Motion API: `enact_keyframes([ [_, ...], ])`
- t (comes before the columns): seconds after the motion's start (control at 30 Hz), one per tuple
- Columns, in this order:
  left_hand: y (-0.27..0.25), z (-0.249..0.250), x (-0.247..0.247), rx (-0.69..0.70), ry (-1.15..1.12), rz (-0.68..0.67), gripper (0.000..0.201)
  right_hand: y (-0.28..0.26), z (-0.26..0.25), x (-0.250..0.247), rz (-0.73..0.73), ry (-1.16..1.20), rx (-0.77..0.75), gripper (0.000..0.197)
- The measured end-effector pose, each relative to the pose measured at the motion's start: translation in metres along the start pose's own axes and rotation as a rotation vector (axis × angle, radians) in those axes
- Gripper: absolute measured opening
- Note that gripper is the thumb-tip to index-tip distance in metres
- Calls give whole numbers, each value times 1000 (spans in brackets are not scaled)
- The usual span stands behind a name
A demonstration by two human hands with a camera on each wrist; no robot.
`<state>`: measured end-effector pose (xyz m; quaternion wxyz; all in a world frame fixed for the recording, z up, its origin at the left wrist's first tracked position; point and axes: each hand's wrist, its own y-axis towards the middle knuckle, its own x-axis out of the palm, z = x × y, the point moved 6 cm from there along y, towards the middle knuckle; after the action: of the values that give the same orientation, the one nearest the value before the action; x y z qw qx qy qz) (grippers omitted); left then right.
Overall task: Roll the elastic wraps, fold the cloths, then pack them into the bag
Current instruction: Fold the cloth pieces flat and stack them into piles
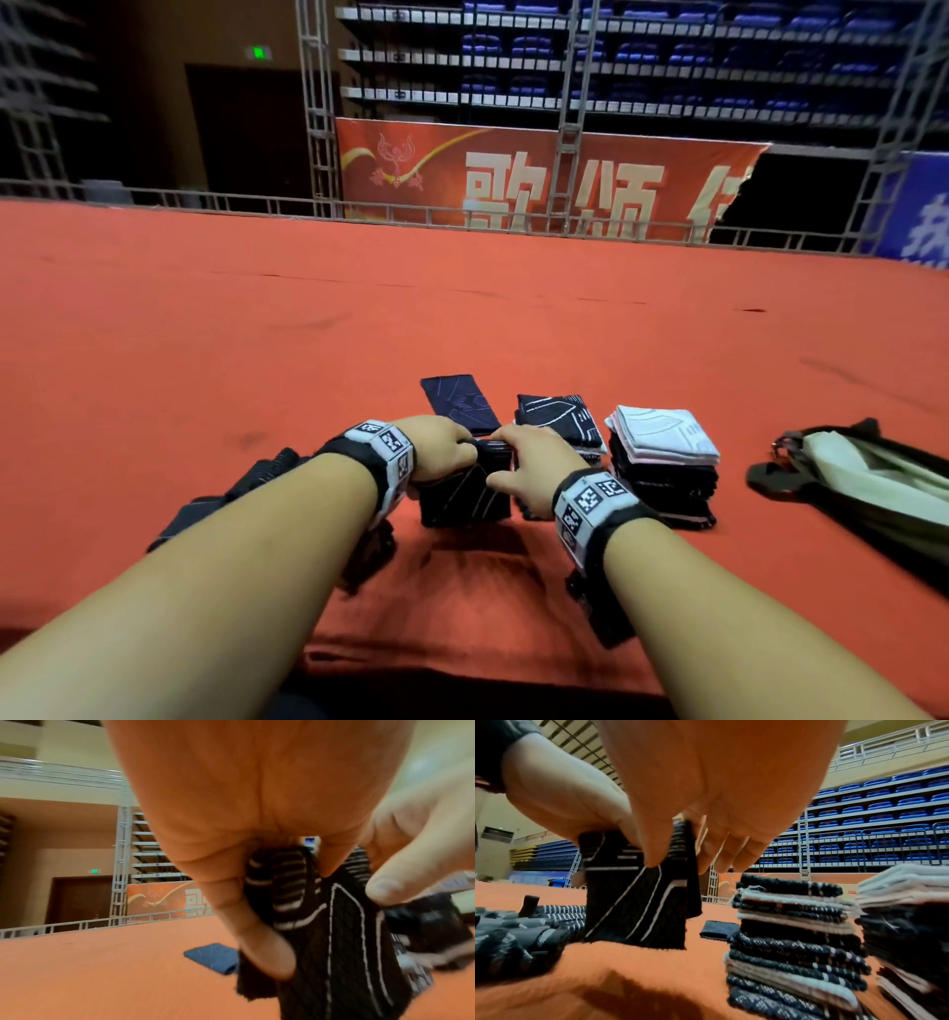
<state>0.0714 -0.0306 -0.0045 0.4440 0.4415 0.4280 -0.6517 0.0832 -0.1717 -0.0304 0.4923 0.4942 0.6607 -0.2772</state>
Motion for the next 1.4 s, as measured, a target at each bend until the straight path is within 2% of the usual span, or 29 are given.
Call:
enact_keyframes([
  [0.07, -6, -3, -15, 10, -61, 74, 32, 1, -5, -11, 66, 39, -17, 13],
  [0.13, -9, -8, -29, 24, -129, 158, 34, -1, -7, -23, 107, 143, -29, 27],
  [0.2, -12, -14, -41, 29, -284, 252, 34, -1, -2, -33, 145, 265, -20, 25],
  [0.27, -11, -20, -45, 43, -540, 303, 37, -4, 5, -46, 211, 359, -10, 19],
  [0.37, -6, -21, -33, 45, -858, 252, 45, -6, 22, -57, 305, 560, 68, 21],
  [0.47, 2, -11, -12, 51, -1074, 165, 22, -8, 37, -61, 312, 717, 154, 30],
  [0.53, 7, -1, -6, 73, -1158, 141, 19, -9, 47, -56, 249, 792, 191, 31],
  [0.6, 12, 7, -6, 88, -1162, 131, 26, -12, 57, -51, 152, 838, 224, 14],
  [0.63, 15, 11, -7, 99, -1145, 115, 28, -15, 61, -52, 136, 825, 233, 13],
  [0.77, 21, 37, -9, 165, -1002, -67, 13, -21, 80, -60, 129, 746, 229, 31],
  [0.87, 31, 57, -10, 181, -981, -130, 28, -21, 84, -56, 57, 665, 208, 45],
  [0.93, 40, 68, -16, 178, -935, -92, 27, -20, 92, -61, 129, 612, 181, 41],
  [1.03, 51, 78, -24, 116, -819, 47, 28, -17, 106, -71, 237, 571, 181, 30],
  [1.13, 69, 85, -18, 67, -1025, 67, 41, -14, 120, -84, 338, 520, 203, 32],
  [1.23, 82, 100, -10, 58, -1186, 14, 35, -15, 138, -100, 427, 463, 269, 33],
  [1.3, 89, 112, -11, 61, -1216, 24, 32, -13, 154, -108, 451, 447, 316, 31],
  [1.4, 106, 126, -16, 53, -1119, 150, 36, -9, 176, -121, 461, 430, 372, 23],
])
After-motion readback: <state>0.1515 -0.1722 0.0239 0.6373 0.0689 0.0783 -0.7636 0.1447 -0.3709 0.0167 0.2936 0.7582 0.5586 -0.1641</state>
